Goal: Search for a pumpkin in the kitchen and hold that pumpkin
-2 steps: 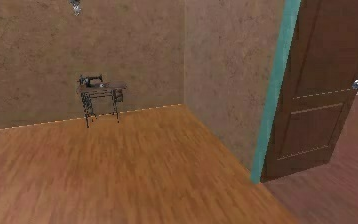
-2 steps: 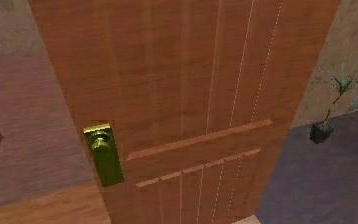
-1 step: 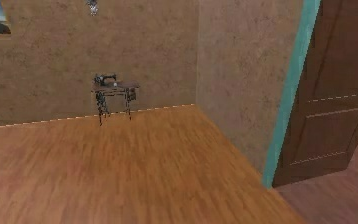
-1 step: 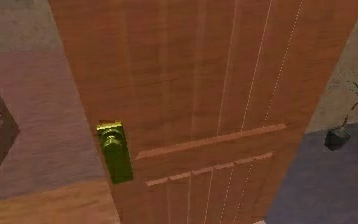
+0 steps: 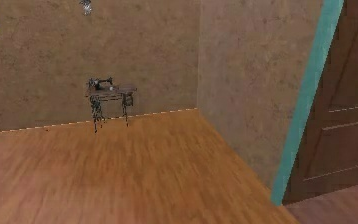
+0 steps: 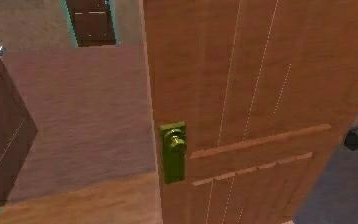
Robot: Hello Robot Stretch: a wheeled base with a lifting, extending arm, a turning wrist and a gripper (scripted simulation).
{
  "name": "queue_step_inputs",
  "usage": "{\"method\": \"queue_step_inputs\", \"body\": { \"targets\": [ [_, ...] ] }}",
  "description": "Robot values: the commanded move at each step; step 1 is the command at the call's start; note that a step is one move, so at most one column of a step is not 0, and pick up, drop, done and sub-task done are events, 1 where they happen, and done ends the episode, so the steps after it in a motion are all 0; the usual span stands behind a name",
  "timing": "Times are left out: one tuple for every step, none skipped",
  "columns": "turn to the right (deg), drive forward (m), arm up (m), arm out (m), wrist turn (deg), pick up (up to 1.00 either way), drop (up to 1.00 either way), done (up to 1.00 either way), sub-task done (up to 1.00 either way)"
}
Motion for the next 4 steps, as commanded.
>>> {"method": "queue_step_inputs", "body": {
  "targets": [
    [45.0,0.0,0.0,0.0,0.0,0.0,0.0,0.0,0.0],
    [18.0,0.0,0.0,0.0,0.0,0.0,0.0,0.0,0.0],
    [3.0,0.0,0.0,0.0,0.0,0.0,0.0,0.0,0.0],
    [0.0,0.65,0.0,0.0,0.0,0.0,0.0,0.0,0.0]
  ]
}}
